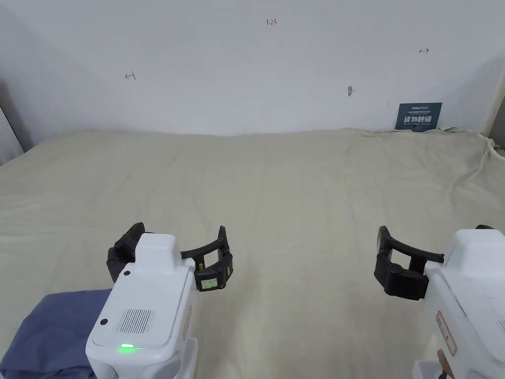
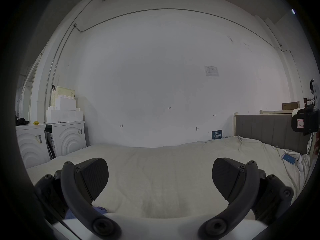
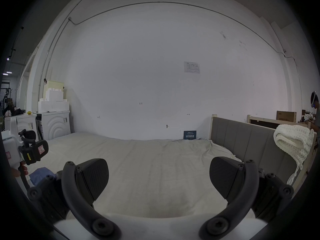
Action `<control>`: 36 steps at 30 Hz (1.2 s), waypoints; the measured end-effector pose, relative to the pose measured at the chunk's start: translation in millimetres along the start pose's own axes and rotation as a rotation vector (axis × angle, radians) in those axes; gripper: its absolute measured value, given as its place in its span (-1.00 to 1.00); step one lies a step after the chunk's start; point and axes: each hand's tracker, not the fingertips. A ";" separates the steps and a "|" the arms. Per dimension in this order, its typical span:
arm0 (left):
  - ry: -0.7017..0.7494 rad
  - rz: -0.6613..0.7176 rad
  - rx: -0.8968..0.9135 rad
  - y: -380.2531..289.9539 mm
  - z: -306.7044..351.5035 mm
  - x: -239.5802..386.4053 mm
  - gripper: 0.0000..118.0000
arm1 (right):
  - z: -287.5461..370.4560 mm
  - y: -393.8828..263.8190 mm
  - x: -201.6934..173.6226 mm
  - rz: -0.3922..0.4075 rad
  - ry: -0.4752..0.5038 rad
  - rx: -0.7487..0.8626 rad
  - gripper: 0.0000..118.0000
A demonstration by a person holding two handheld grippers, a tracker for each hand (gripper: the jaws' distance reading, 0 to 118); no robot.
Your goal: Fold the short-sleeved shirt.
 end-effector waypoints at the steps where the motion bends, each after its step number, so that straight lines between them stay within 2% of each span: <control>1: -0.002 0.002 0.000 -0.2 0.1 -0.1 1.00 | -0.1 0.0 -0.1 -0.001 0.002 0.001 0.96; 36: -0.001 0.000 -0.008 -1.5 -0.3 -2.2 1.00 | 1.2 0.0 2.3 0.009 -0.008 0.005 0.96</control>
